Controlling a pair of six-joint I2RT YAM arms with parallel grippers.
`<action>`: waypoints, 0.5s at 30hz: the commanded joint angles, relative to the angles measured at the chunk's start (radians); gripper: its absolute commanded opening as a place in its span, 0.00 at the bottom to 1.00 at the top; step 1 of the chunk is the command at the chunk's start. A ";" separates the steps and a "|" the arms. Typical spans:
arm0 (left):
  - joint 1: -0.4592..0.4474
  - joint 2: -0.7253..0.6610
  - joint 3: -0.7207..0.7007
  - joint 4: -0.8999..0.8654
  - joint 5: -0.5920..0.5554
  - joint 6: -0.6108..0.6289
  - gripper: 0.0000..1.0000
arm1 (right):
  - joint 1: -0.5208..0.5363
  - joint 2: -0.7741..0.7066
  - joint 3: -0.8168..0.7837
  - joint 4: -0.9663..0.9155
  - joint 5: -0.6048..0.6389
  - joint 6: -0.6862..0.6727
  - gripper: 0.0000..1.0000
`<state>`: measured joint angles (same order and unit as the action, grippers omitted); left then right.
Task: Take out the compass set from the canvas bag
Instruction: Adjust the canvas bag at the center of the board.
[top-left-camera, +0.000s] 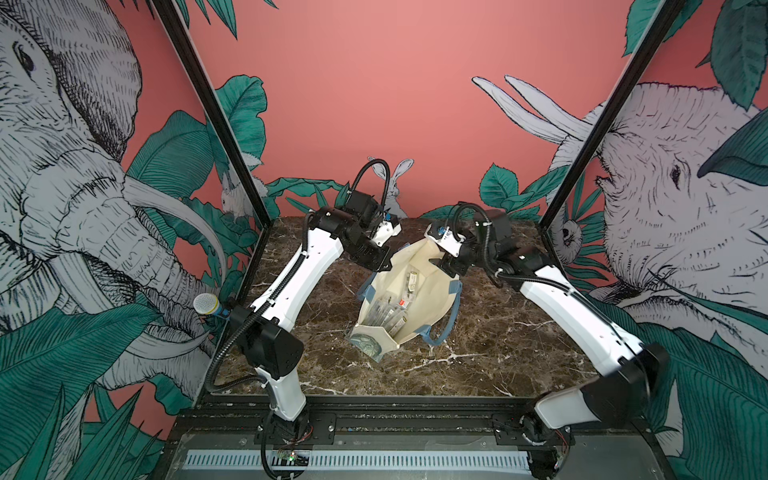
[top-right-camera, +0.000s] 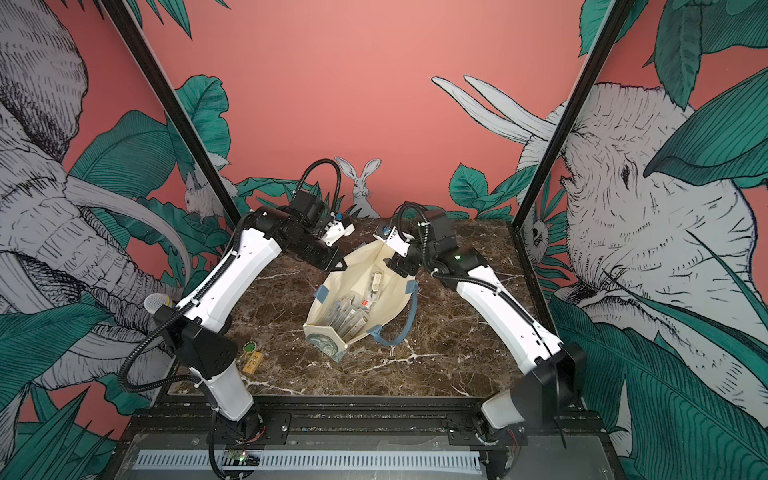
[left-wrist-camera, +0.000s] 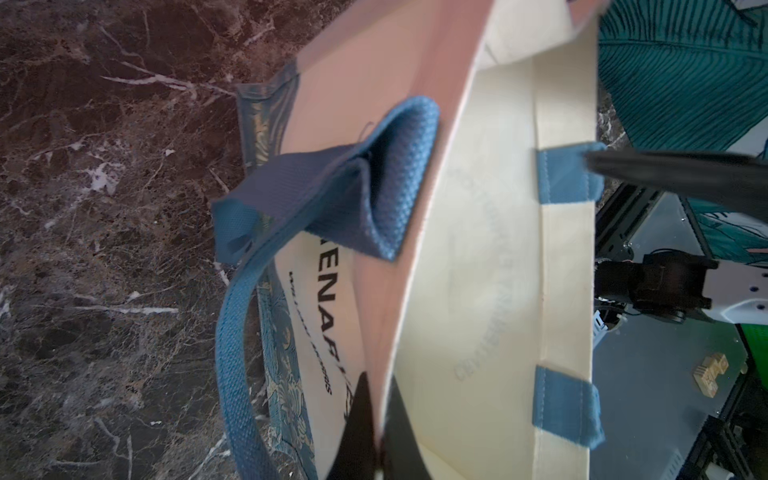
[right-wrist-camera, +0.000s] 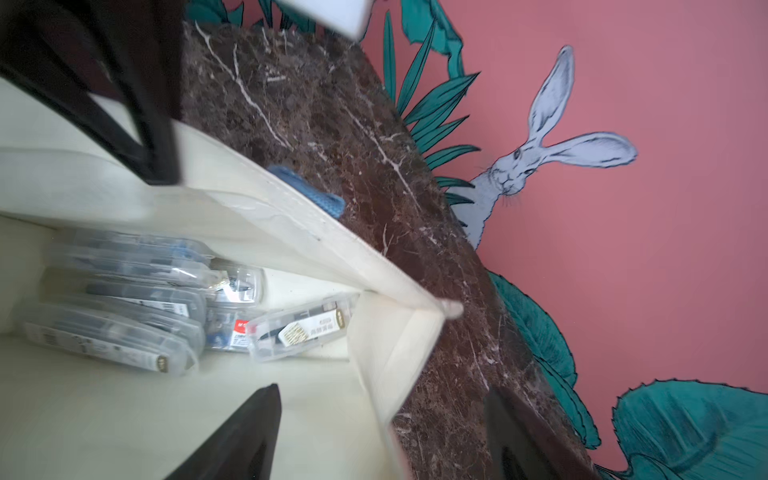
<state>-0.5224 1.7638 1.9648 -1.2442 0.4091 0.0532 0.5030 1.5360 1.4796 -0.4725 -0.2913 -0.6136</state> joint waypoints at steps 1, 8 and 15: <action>-0.007 -0.059 0.040 -0.008 0.058 0.038 0.00 | -0.016 0.085 0.053 0.028 -0.081 -0.069 0.75; -0.008 -0.069 0.037 -0.011 0.020 0.042 0.00 | -0.023 0.134 0.107 -0.041 -0.150 0.032 0.40; -0.015 -0.092 -0.006 -0.046 -0.066 0.045 0.31 | -0.023 0.073 0.034 0.002 -0.086 0.213 0.03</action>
<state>-0.5301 1.7454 1.9640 -1.2736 0.3714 0.0845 0.4751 1.6680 1.5204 -0.5095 -0.3592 -0.4923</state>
